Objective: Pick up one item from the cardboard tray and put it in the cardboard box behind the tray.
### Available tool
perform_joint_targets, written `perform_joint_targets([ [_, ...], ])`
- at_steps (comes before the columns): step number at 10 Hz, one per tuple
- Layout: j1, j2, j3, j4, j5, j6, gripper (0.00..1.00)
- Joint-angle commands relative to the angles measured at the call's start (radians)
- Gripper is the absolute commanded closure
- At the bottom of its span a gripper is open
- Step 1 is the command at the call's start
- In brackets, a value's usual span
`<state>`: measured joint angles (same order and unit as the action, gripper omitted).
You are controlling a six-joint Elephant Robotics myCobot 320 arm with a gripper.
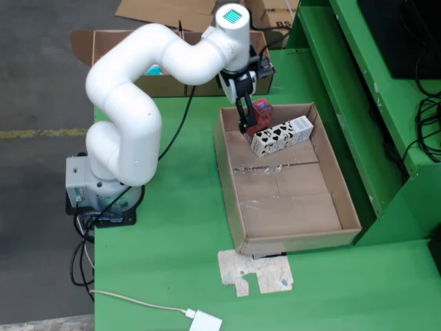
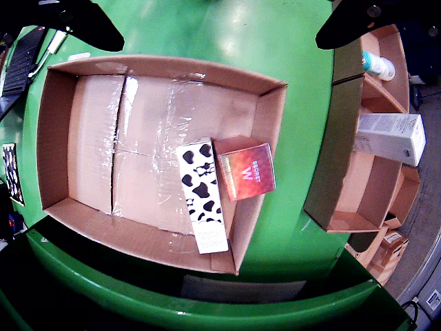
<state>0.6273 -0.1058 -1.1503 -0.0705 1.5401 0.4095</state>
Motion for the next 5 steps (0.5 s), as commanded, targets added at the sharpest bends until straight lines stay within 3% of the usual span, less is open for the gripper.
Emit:
perform_joint_targets([
  [1, -0.024, -0.385, 0.506, -0.083, 0.006, -0.016, 0.00],
  [2, -0.024, -0.385, 0.506, -0.083, 0.006, -0.016, 0.00],
  [3, -0.032, -0.630, 0.964, -0.302, 0.006, -0.019, 0.00],
  [4, -0.032, -0.630, 0.964, -0.302, 0.006, -0.019, 0.00],
  [5, -0.035, -0.748, 1.150, -0.312, -0.002, -0.019, 0.00],
])
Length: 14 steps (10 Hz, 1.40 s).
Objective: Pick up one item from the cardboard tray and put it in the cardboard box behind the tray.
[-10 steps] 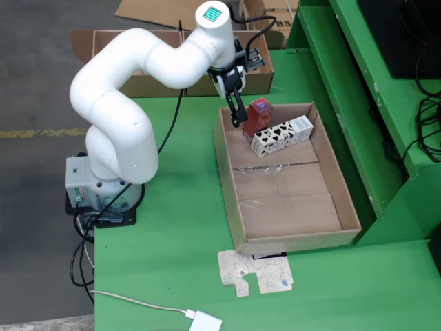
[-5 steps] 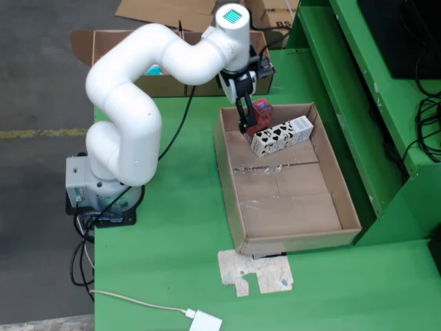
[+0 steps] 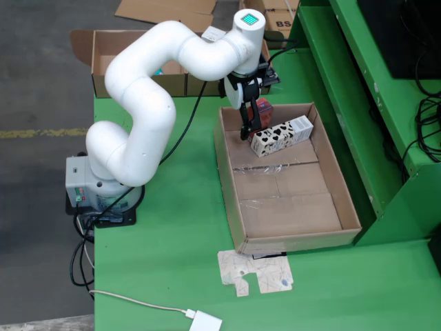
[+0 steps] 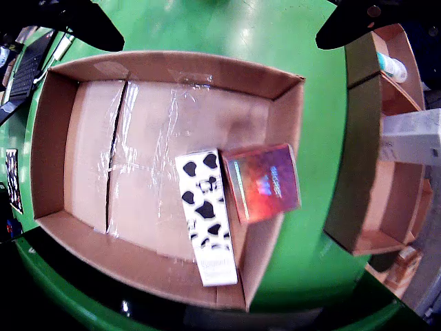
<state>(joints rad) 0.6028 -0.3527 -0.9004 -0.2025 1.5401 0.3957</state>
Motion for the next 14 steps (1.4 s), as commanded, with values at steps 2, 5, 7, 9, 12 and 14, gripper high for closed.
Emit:
perform_joint_targets([
  [2, -0.009, -0.607, 0.900, 0.133, -0.056, -0.007, 0.00],
  [5, 0.018, -0.708, 0.900, 0.449, -0.194, -0.025, 0.00],
  [7, 0.032, -0.728, 0.900, 0.531, -0.257, -0.038, 0.00],
  [9, 0.060, -0.663, 0.900, 0.509, -0.278, -0.041, 0.00],
  [12, 0.069, -0.621, 0.900, 0.456, -0.259, -0.033, 0.00],
  [14, 0.069, -0.621, 0.900, 0.456, -0.259, -0.033, 0.00],
])
